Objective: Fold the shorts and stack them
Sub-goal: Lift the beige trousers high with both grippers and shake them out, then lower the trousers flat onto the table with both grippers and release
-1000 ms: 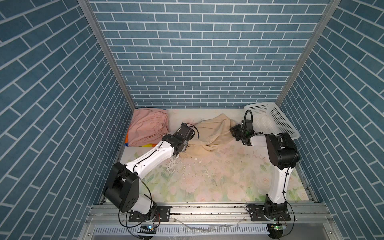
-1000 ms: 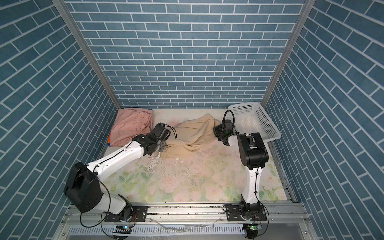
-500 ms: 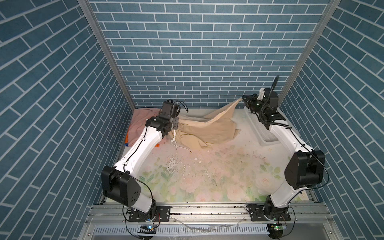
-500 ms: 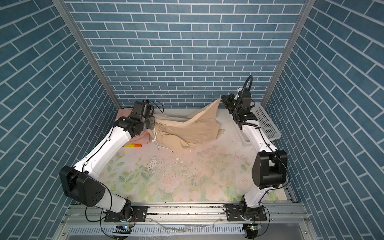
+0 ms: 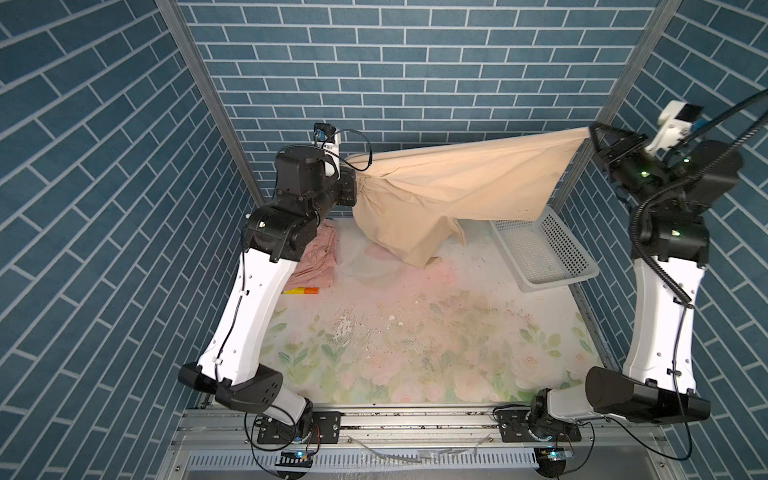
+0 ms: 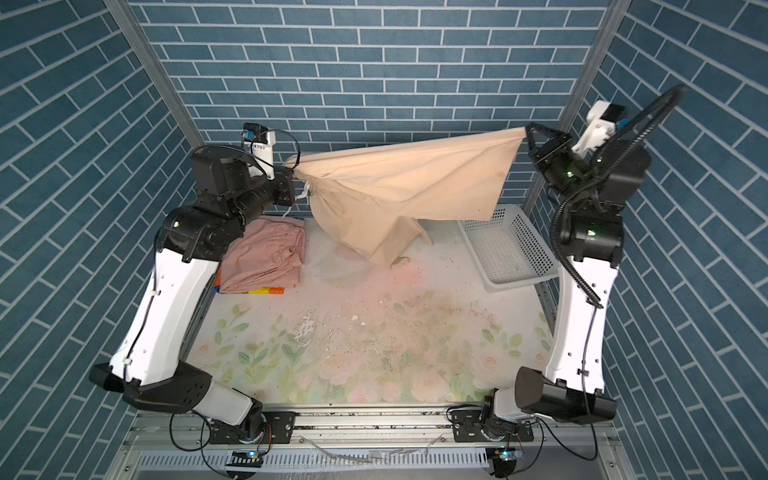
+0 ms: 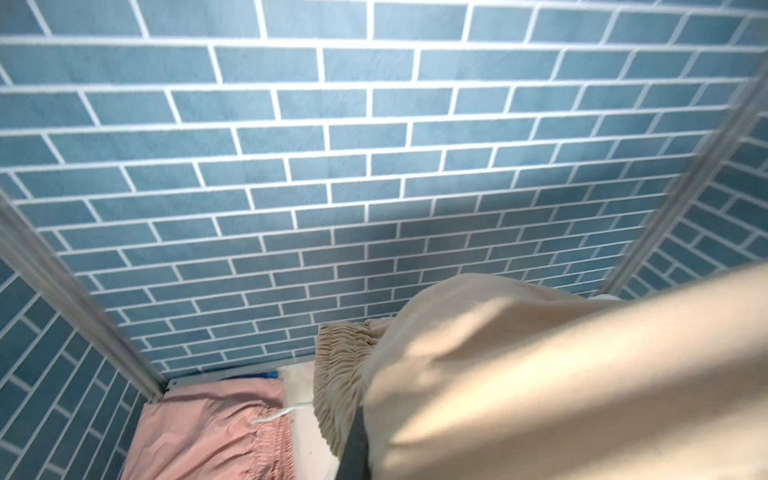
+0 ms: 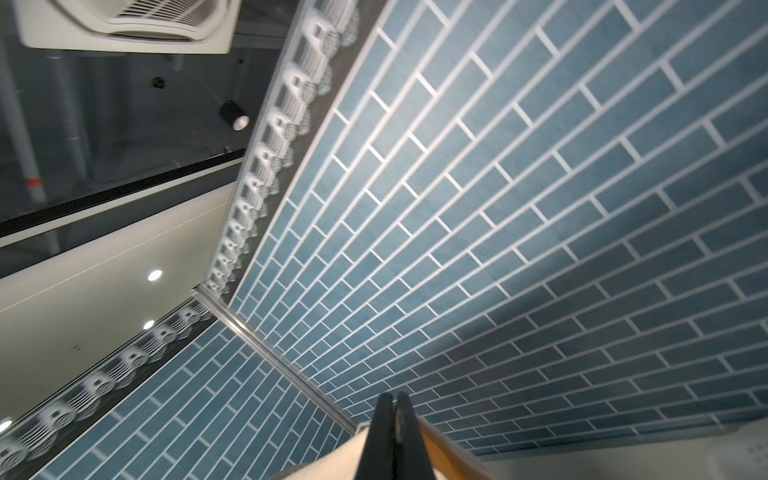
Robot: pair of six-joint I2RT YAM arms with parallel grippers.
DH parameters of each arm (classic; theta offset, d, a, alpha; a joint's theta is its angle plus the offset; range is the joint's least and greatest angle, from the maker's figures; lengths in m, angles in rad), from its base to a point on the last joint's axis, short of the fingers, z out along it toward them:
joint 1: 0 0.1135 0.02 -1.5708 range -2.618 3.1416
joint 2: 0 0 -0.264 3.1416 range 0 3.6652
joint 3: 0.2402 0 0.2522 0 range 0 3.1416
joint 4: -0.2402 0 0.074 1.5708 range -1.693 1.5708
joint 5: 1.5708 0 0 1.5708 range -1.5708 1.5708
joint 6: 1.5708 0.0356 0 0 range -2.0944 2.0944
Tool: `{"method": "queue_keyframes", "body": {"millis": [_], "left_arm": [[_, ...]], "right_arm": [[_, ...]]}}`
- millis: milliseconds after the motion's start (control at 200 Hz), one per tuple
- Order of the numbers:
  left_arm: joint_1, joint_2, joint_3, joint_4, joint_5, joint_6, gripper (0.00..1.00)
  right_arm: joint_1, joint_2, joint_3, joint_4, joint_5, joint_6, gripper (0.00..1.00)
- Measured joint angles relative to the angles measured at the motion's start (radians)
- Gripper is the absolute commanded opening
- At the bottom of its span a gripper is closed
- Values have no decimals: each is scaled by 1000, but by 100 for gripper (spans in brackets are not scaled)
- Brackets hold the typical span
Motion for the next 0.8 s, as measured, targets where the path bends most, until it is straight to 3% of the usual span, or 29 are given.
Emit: {"method": "queue_keyframes", "body": {"millis": [200, 405, 620, 800], "left_arm": [[-43, -75, 175, -22, 78, 2, 0], [-22, -42, 307, -50, 84, 60, 0], [71, 120, 152, -121, 85, 49, 0], [121, 335, -19, -193, 34, 36, 0]], "right_arm": [[-207, 25, 221, 102, -189, 183, 0], [-203, 216, 503, 113, -265, 238, 0], [3, 436, 557, -190, -194, 1, 0], [145, 681, 408, -456, -18, -220, 0]]}}
